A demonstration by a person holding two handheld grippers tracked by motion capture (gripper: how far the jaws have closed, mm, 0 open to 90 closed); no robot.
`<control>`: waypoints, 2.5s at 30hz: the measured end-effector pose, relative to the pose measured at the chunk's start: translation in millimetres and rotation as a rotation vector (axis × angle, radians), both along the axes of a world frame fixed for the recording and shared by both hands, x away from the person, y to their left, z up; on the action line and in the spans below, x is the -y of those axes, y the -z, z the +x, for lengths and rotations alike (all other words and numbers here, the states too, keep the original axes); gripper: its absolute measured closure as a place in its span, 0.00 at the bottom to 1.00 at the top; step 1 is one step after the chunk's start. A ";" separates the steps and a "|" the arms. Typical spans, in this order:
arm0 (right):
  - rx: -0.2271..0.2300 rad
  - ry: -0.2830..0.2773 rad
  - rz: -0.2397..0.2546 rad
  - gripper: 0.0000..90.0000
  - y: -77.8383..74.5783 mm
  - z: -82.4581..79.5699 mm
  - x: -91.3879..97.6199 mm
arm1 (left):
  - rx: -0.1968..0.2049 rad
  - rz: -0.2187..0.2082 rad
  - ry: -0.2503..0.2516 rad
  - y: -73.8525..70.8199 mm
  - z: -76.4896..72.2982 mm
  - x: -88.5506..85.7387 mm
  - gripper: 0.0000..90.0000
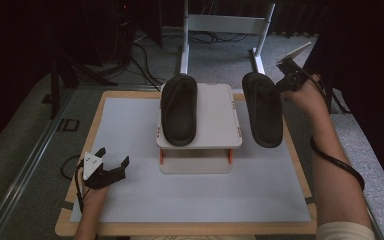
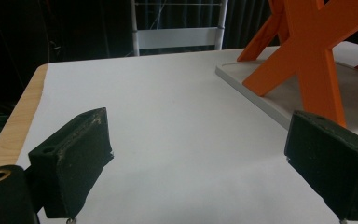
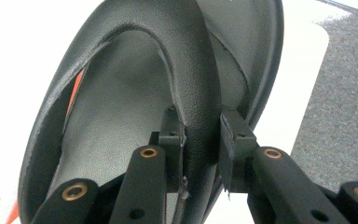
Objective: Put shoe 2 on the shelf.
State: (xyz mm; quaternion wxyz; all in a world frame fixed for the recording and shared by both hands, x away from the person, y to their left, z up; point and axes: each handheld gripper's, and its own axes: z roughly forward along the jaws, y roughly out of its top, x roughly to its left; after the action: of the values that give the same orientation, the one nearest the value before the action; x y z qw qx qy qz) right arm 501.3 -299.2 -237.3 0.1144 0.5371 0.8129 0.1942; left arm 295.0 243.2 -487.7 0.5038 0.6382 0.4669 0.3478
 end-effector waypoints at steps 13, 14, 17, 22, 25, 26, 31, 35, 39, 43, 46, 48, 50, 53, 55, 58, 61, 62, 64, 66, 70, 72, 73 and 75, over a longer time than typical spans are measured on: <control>-0.003 -0.049 -0.012 0.82 -15.7 3.9 -49.1 | -0.001 0.002 0.002 -0.1 -0.2 0.1 0.08; -0.004 -0.052 -0.012 0.82 -16.4 4.3 -52.9 | -0.001 0.002 0.003 -0.1 -0.2 0.0 0.08; -0.007 -0.064 -0.022 0.82 -18.1 5.4 -64.2 | -0.001 0.001 0.003 -0.1 -0.1 0.0 0.08; -0.004 -0.084 -0.023 0.82 -20.5 5.2 -82.4 | 0.000 0.000 0.005 0.0 -0.1 -0.1 0.08; -0.009 -0.099 -0.014 0.82 -19.3 5.2 -93.3 | 0.000 0.002 0.006 -0.1 -0.3 -0.1 0.08; -0.013 -0.104 -0.011 0.82 -18.5 5.5 -97.0 | -0.001 0.003 0.006 -0.1 -0.3 0.0 0.08; -0.032 -0.122 -0.004 0.82 -12.0 7.1 -114.2 | 0.000 0.003 0.007 -0.1 -0.5 0.2 0.08; -0.047 -0.130 -0.017 0.82 -6.1 8.4 -125.1 | 0.001 0.001 0.009 -0.1 -0.5 0.2 0.08; -0.063 -0.131 -0.014 0.82 -0.8 9.9 -129.6 | 0.002 0.000 0.010 -0.1 -0.6 0.3 0.08; -0.076 -0.130 -0.029 0.82 4.8 11.3 -131.3 | 0.000 0.002 0.010 -0.1 -0.5 0.2 0.08; -0.081 -0.132 -0.023 0.82 6.2 11.7 -133.8 | -0.002 0.001 0.010 -0.1 -0.4 0.2 0.08; -0.093 -0.136 -0.021 0.81 7.6 11.9 -135.7 | -0.002 0.001 0.009 -0.1 -0.3 0.1 0.08; -0.090 -0.140 -0.010 0.80 8.4 11.8 -136.1 | -0.002 0.000 0.010 -0.1 -0.4 0.1 0.08; -0.096 -0.143 0.005 0.77 7.7 10.7 -135.2 | -0.002 0.001 0.009 -0.1 -0.3 0.2 0.08; -0.103 -0.145 0.020 0.74 6.5 9.3 -135.8 | -0.002 0.001 0.009 -0.1 -0.3 0.2 0.08; -0.111 -0.153 0.016 0.73 5.6 7.1 -138.9 | -0.002 0.001 0.009 -0.1 -0.2 0.1 0.08; -0.113 -0.157 0.018 0.72 6.7 5.8 -141.5 | -0.002 0.001 0.009 -0.1 -0.3 0.3 0.08; -0.118 -0.154 0.018 0.72 7.2 5.5 -142.2 | -0.002 0.002 0.009 -0.1 -0.2 0.4 0.08; -0.126 -0.157 0.026 0.72 7.9 5.1 -142.7 | -0.001 0.003 0.010 -0.1 -0.2 0.4 0.08; -0.134 -0.156 0.046 0.72 8.0 4.8 -142.3 | -0.002 0.003 0.010 -0.1 -0.2 0.4 0.08; -0.122 -0.159 0.069 0.69 7.7 4.5 -140.4 | -0.001 0.004 0.011 -0.1 -0.3 0.4 0.08; -0.115 -0.170 0.073 0.60 8.8 3.8 -139.1 | -0.001 0.005 0.011 -0.1 -0.3 0.4 0.08; -0.104 -0.176 0.071 0.59 9.3 3.2 -138.4 | -0.001 0.004 0.011 -0.1 -0.3 0.4 0.08; -0.099 -0.183 0.081 0.53 8.5 2.0 -135.5 | -0.002 0.004 0.011 -0.1 -0.3 0.3 0.08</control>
State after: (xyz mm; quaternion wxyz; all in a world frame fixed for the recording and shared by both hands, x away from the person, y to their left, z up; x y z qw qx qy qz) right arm 503.3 -163.6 -245.8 0.0339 0.4736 0.8547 0.2099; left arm 294.7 242.9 -487.6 0.5040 0.6422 0.4629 0.3454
